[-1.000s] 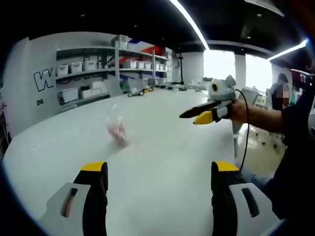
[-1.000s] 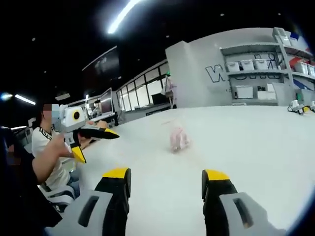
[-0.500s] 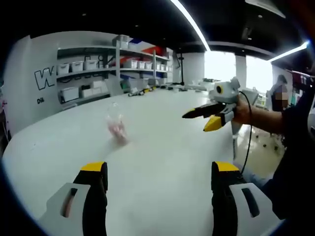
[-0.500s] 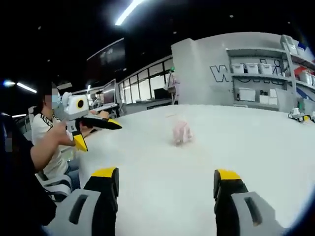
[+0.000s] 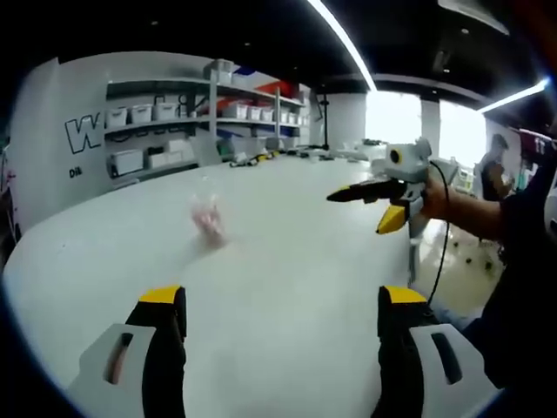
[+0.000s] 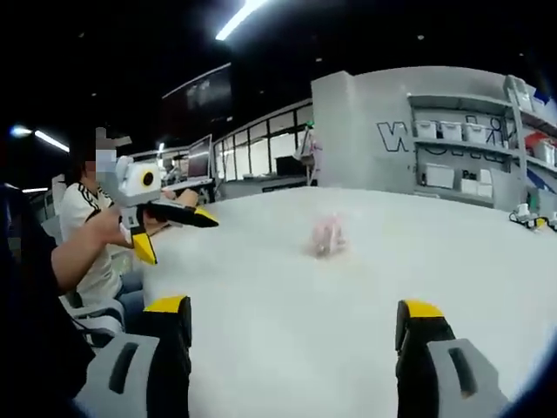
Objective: Open the resealable bag by pulling the two sides of the seal apart until the entire bag opening is separated and visibly accessible.
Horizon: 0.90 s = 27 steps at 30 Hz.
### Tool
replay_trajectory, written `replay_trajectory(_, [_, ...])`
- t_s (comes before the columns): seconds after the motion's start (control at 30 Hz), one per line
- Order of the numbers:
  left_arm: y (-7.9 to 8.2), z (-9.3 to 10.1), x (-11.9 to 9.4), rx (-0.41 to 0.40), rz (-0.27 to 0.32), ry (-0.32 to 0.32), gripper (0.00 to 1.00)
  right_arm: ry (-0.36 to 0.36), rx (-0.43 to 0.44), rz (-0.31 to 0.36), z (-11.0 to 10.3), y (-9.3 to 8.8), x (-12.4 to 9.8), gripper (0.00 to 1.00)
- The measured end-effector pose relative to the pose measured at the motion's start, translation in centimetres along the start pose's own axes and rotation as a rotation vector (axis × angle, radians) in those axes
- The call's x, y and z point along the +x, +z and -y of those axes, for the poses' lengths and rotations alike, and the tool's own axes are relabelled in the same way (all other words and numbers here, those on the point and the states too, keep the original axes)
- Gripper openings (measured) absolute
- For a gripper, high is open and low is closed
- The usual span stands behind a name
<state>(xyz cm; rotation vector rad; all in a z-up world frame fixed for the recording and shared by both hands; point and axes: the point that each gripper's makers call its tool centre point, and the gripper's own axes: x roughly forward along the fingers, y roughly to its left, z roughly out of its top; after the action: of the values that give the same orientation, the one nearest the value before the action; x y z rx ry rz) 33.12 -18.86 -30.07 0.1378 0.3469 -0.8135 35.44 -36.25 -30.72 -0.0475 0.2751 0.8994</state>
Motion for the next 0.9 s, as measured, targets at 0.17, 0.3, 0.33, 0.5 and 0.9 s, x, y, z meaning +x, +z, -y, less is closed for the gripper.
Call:
replay_trajectory(0.17, [-0.4,0.2,-0.3,-0.008,-0.004,0.005,0.96,-0.003,0.004,0.003,0.0,-0.1,-0.2,0.99])
replay_trajectory(0.3, [-0.5,0.4,-0.6,-0.006,0.004,0.013,0.98,-0.005,0.007,0.002,0.0,-0.2,-0.4,0.99])
replay_trajectory(0.33, [-0.5,0.5,-0.6,-0.005,0.007,0.015,0.99,-0.006,0.006,0.0,0.0,-0.2,-0.4,0.99])
replay_trajectory(0.5, [-0.9,0.8,-0.9,-0.007,0.0,0.021,0.99,0.003,0.003,-0.002,-0.4,-0.1,-0.4,0.99])
replay_trajectory(0.9, [-0.9,0.4,-1.0,-0.009,0.005,0.023,0.99,0.0,0.012,-0.001,-0.4,-0.2,-0.6,0.99])
